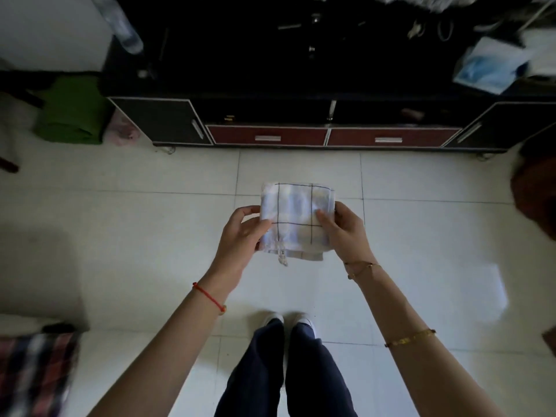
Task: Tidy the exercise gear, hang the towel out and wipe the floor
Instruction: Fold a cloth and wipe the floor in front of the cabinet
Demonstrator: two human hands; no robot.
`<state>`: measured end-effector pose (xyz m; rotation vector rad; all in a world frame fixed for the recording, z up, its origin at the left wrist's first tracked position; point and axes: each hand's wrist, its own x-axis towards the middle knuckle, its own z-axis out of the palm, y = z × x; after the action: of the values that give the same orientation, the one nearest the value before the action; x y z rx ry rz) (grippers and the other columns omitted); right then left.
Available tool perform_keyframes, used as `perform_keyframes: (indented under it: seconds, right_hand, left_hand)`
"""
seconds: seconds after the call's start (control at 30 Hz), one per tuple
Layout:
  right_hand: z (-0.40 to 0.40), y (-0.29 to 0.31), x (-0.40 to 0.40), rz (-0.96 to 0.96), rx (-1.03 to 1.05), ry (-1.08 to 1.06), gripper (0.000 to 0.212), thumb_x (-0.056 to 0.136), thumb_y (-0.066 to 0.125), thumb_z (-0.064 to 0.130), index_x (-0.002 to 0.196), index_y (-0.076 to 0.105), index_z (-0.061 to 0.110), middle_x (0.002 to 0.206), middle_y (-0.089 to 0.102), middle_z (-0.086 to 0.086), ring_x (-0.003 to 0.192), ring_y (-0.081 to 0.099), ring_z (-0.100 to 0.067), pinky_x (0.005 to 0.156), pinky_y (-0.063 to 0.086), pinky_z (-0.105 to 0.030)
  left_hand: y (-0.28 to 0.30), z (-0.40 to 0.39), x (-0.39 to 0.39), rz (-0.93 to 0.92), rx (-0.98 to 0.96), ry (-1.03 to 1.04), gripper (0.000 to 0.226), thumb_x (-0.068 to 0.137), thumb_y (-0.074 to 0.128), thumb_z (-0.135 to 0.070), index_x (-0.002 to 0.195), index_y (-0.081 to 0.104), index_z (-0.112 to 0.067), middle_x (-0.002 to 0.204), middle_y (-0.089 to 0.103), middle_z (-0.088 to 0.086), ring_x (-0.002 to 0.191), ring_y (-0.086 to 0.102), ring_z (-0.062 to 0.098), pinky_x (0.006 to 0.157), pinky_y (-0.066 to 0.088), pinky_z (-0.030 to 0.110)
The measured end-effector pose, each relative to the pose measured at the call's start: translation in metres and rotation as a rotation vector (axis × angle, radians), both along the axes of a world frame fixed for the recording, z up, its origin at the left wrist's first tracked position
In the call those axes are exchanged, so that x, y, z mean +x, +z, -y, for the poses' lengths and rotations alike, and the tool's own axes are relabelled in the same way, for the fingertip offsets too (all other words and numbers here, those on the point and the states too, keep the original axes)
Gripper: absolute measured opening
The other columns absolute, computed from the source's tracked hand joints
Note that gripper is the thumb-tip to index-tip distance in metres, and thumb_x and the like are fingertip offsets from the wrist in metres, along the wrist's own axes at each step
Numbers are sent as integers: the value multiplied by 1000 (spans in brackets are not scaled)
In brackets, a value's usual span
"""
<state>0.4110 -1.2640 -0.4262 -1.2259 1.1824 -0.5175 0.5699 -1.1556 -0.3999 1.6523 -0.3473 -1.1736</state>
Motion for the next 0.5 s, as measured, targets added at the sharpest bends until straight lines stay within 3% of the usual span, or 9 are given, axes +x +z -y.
perform_keyframes:
  seconds: [0.13,0.23,0.37,0.5]
  right_hand:
    - [-13,145,5,10,-61,57,18,94,58,20,98,64,3,88,67,-13,78,61,-18,67,51,-34]
    - [-27,231,4,23,-94,89,18,95,57,21,97,64,5,86,66,-9,77,61,-18,65,51,-32]
    - [-45,311,-2,63,-135,128,18,96,54,22,99,62,6,85,64,-6,76,60,-15,64,51,-27]
    - [-59,358,-9,99,-165,187,14,98,52,19,100,60,7,83,63,-6,74,59,-12,59,48,-23]
  left_hand:
    - [147,-21,6,10,-70,-64,32,94,60,-13,125,58,-22,96,74,-1,84,71,13,70,56,24]
    - [232,-35,7,51,-79,-61,36,94,60,-13,130,58,-20,103,74,2,94,71,20,77,59,33]
    - [311,-54,2,85,-109,-30,33,94,61,-11,123,60,-25,105,74,3,98,70,21,81,59,38]
    - [355,-73,-5,91,-153,-6,32,94,61,-11,121,60,-27,105,75,1,95,72,17,71,59,28]
